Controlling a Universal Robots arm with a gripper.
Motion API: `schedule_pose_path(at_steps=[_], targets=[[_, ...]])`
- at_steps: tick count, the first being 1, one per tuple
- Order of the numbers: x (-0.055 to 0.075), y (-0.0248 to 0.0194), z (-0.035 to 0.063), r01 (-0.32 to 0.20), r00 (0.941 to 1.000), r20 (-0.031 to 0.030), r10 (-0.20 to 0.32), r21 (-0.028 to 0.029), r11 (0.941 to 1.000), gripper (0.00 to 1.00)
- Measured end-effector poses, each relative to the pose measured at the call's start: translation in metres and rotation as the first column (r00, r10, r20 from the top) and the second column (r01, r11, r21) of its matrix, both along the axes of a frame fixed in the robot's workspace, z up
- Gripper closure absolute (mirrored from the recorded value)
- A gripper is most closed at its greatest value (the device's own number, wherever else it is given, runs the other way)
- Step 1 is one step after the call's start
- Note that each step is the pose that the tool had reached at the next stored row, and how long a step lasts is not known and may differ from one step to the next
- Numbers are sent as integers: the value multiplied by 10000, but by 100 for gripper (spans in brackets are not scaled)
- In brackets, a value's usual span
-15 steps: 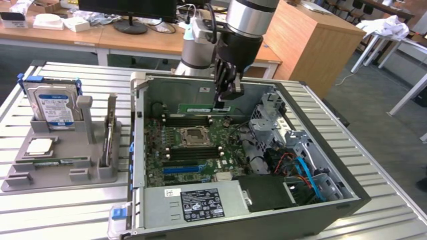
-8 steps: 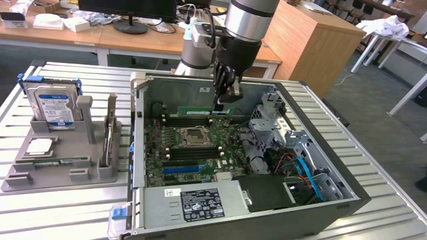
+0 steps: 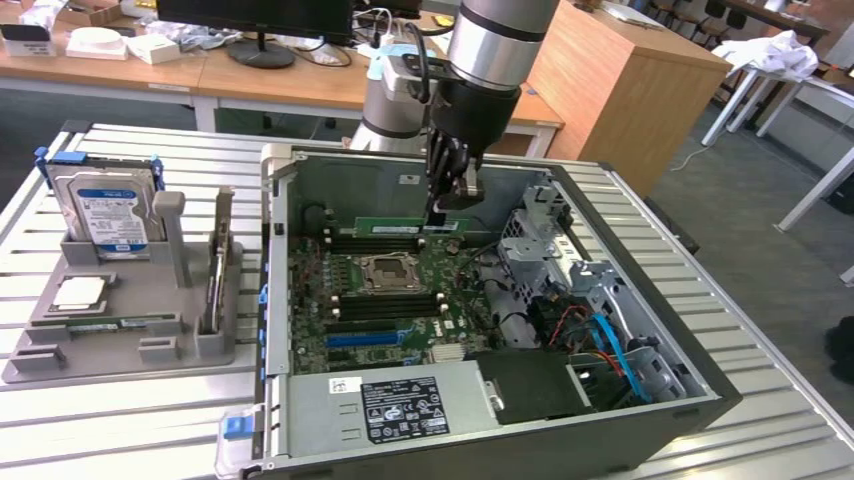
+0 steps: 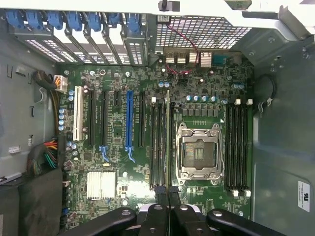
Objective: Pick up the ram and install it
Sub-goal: 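Insert the ram into the slot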
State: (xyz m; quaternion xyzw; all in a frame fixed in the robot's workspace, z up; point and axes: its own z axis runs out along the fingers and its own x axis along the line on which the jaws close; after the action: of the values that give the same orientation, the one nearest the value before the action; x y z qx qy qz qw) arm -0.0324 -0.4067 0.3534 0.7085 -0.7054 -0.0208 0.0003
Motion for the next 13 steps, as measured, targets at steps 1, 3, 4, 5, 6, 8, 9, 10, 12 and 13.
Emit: schedule_pose_path(at_steps=[1, 3, 4, 5, 6, 8, 9, 10, 12, 13], targets=[[0, 0, 0, 0, 10000, 0, 0, 0, 10000, 89], [0, 0, 0, 0, 10000, 0, 0, 0, 10000, 89], [0, -2, -2, 1, 10000, 1, -1, 3, 10000, 89], [-1, -6, -2, 2, 10000, 1, -2, 3, 10000, 89], [0, -11, -1, 1, 10000, 0, -1, 1, 10000, 89], [0, -27, -1, -1, 10000, 0, 1, 0, 10000, 89], [0, -35, -1, 1, 10000, 1, -1, 1, 10000, 89], [0, -42, -1, 0, 10000, 0, 0, 0, 10000, 89], [-1, -50, -2, 2, 10000, 1, -2, 2, 10000, 89], [-1, -51, -2, 2, 10000, 1, -2, 2, 10000, 89]])
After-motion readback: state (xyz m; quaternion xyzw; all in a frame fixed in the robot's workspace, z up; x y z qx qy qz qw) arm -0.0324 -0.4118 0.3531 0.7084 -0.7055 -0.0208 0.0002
